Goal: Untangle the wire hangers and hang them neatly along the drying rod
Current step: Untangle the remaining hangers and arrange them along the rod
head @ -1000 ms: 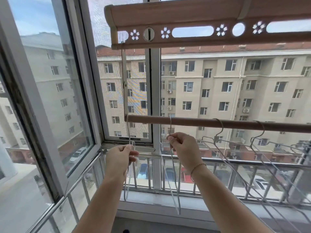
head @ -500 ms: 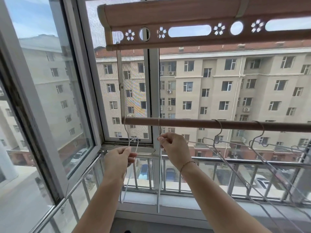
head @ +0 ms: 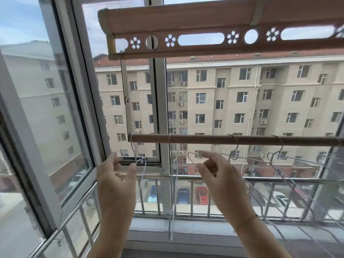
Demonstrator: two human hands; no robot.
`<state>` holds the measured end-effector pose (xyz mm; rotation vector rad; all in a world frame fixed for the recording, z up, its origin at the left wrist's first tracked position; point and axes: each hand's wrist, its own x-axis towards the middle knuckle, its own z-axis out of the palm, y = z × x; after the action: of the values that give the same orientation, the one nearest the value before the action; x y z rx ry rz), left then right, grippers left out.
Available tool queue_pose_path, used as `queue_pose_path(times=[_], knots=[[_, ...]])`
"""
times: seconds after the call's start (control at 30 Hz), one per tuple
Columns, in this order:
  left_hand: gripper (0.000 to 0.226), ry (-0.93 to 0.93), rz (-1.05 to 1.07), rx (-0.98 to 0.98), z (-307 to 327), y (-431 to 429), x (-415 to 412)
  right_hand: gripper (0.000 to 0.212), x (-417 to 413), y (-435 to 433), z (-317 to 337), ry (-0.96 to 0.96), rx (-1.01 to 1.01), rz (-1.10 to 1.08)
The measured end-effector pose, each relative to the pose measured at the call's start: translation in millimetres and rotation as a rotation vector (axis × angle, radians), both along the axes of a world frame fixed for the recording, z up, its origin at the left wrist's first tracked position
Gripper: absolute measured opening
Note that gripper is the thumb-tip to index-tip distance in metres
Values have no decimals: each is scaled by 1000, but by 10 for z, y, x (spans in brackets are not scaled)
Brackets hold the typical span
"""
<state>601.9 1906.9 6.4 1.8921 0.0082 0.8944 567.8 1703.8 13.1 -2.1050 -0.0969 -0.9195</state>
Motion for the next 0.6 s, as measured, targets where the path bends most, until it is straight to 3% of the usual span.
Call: queue_pose_path(times=[0.1, 0.23, 0.3, 0.43, 0.6], knots=[[23, -88, -235, -23, 62, -359, -401, 32, -316, -481, 63, -43, -105, -217], [17, 196, -716, -114, -81, -1048, -663, 26, -438, -899, -29, 322, -126, -280], [21, 372, -787, -176, -189, -1362, -604, 20, -495, -1002, -122, 350, -131, -288], [40, 602, -778, -318, -319, -1786, -358, 21, -632, -1293, -142, 111, -86, -415], [27, 712, -821, -518, -309, -2089, -182, 30, -572, -1673, -156, 283, -34, -437]])
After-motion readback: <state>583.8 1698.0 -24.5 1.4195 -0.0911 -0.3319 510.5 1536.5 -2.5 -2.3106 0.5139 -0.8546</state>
